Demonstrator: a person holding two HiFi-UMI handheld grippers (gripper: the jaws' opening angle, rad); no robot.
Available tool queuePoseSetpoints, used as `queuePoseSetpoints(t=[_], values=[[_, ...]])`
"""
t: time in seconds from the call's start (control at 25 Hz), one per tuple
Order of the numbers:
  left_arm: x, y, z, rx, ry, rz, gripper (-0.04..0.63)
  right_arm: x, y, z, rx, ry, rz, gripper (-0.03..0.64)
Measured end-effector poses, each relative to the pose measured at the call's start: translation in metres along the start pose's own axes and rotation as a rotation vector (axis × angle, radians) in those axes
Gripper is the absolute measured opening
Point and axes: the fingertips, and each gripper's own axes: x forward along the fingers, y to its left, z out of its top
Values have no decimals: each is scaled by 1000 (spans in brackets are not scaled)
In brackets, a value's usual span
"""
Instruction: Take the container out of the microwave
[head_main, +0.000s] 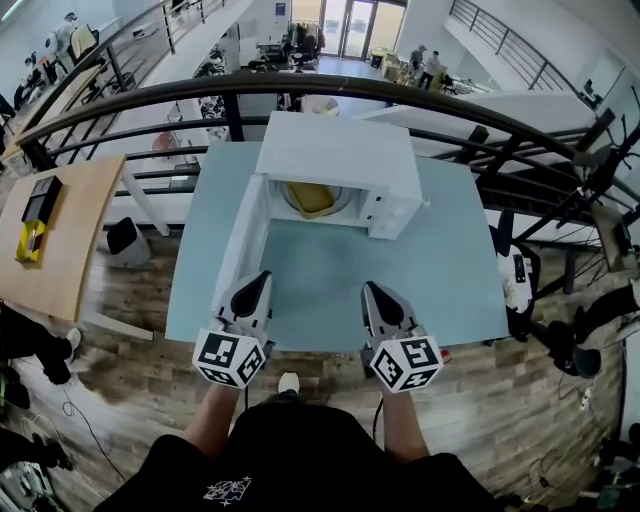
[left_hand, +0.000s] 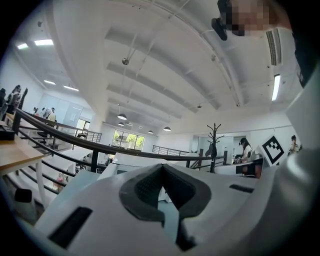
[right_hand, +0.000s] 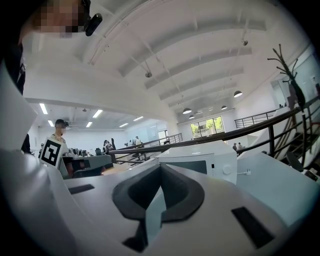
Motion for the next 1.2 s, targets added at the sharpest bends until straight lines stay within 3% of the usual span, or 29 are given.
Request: queuePoseSetpoints(t=[0.24,0.52,1.2], values=[[22,-1,-2,-2,2,-73,6,28,3,-1,-5,12,-31,6],[38,6,-7,-22,8,-93,5,45,0,-2,16,10,-47,6],[71,6,-21,-51,18,-67,5,87,-30,-7,37,35,-3,6]])
